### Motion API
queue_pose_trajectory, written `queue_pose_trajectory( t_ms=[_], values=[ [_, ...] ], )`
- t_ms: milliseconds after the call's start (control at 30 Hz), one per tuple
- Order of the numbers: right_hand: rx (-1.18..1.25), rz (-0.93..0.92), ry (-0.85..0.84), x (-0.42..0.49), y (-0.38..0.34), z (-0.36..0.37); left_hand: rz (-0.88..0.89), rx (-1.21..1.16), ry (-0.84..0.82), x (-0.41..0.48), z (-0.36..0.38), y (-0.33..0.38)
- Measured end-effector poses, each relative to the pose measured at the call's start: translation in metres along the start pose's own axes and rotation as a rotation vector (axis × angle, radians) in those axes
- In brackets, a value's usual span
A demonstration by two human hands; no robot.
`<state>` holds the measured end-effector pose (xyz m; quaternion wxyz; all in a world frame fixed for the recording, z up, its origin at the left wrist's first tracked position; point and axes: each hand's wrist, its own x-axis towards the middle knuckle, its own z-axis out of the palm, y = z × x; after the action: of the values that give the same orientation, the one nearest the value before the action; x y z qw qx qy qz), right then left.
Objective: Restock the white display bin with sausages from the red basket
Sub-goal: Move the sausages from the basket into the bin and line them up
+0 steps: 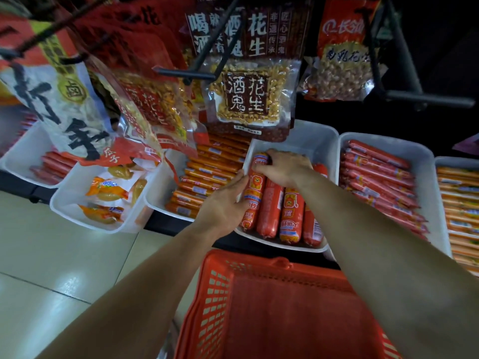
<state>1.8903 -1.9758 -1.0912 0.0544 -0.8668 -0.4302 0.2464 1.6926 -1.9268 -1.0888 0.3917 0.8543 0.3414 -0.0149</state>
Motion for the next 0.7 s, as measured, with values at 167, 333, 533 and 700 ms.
queue_pose_trajectory(
  t_ms=[167,333,533,700],
  values=[
    [0.037,-0.011,-0.028,0.004,0.005,0.001,0.008,0.051,-0.016,-0.002,-0.002,0.006],
    [0.045,-0.061,-0.079,0.002,0.010,-0.003,0.028,0.144,-0.033,-0.004,-0.005,0.008],
    [-0.335,0.037,0.033,-0.032,0.045,0.000,0.034,0.317,-0.039,-0.006,-0.001,0.009],
    [-0.341,-0.006,0.037,-0.036,0.046,0.003,0.031,0.362,-0.039,-0.004,0.005,0.009]
  ],
)
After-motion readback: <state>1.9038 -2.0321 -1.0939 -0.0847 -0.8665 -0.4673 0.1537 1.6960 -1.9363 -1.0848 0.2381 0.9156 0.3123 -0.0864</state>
